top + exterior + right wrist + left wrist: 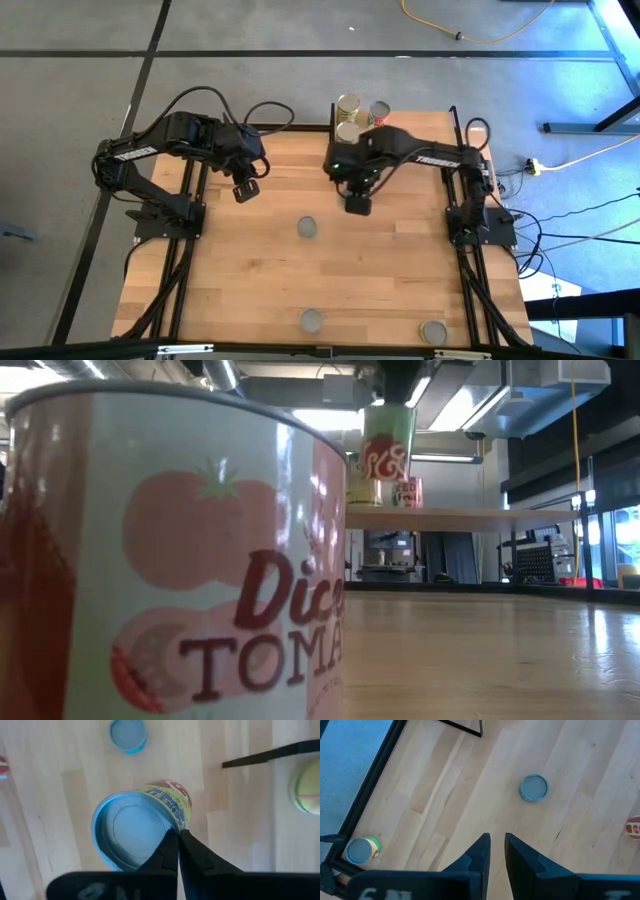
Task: Pick and place cans onto a shelf
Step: Put the green and red can on the shelf, then move the white and orange can to the middle of the table
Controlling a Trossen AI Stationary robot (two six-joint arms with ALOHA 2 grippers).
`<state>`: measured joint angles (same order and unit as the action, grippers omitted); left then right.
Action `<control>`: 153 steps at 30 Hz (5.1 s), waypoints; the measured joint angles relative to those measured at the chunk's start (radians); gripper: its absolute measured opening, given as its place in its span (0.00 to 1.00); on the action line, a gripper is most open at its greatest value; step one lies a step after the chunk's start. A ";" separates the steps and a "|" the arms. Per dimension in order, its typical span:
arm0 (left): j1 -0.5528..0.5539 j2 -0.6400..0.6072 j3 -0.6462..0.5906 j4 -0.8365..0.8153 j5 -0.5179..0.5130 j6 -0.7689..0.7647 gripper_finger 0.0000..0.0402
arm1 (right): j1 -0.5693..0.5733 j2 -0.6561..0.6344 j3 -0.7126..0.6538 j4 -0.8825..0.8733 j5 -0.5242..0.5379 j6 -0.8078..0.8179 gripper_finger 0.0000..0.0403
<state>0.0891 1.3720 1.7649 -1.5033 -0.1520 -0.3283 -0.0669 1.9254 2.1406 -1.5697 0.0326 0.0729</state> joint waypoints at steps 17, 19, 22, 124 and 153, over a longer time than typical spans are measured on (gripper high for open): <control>0.000 0.000 0.000 0.015 0.000 -0.003 0.13 | -0.215 -0.248 -0.199 -0.004 0.156 -0.028 0.00; 0.000 0.000 0.000 0.025 0.000 -0.003 0.13 | -0.257 -0.247 -0.201 0.002 0.161 -0.060 0.00; 0.000 0.000 0.000 0.044 0.000 -0.005 0.13 | -0.320 -0.246 -0.201 0.025 0.161 -0.117 0.00; 0.000 0.000 0.000 0.060 -0.019 0.026 0.13 | -0.262 -0.168 -0.367 0.186 0.221 -0.260 0.00; -0.034 0.000 0.000 0.063 0.200 0.340 0.13 | -0.115 -0.444 -0.064 0.007 -0.271 -0.164 0.00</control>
<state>0.0552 1.3724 1.7649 -1.4399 0.0475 0.0116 -0.1821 1.4818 2.0765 -1.5629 -0.2379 -0.0910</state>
